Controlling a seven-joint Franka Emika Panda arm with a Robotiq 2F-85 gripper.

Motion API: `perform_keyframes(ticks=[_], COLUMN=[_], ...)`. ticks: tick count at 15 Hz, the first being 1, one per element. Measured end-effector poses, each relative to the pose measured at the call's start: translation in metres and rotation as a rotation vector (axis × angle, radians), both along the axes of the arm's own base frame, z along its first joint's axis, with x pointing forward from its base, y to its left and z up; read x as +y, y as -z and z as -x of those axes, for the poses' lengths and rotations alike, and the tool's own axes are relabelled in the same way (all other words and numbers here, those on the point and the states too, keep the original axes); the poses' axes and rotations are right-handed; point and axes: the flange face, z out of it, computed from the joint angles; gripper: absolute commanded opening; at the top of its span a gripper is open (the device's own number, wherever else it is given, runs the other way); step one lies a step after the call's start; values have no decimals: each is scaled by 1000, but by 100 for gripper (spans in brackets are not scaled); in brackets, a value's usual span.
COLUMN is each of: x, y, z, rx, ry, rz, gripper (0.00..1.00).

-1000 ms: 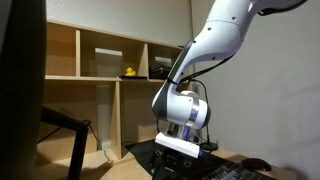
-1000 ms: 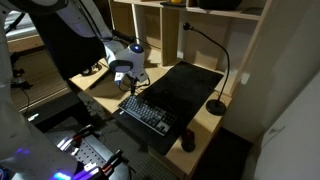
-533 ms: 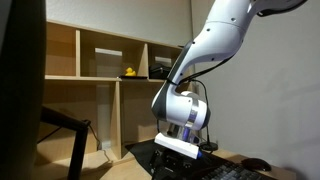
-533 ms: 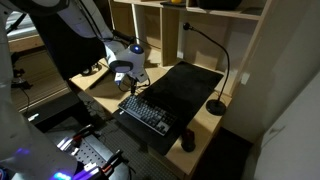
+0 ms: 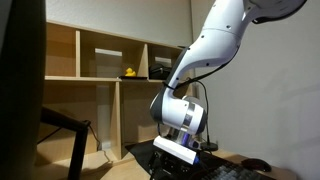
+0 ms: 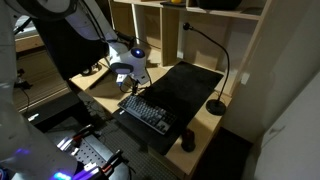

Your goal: Click the escape key

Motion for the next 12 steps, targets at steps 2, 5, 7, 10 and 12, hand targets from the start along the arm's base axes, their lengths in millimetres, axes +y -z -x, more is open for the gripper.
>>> perform_keyframes(ticks=[2, 5, 7, 10, 12], x=[-2, -1, 2, 11, 11], y=[7, 9, 0, -27, -47], z=[3, 8, 13, 19, 21], rx=[-15, -37, -79, -165, -200], ry=[5, 0, -9, -3, -2], rz=[6, 31, 56, 78, 80], gripper=[100, 100, 100, 100, 100])
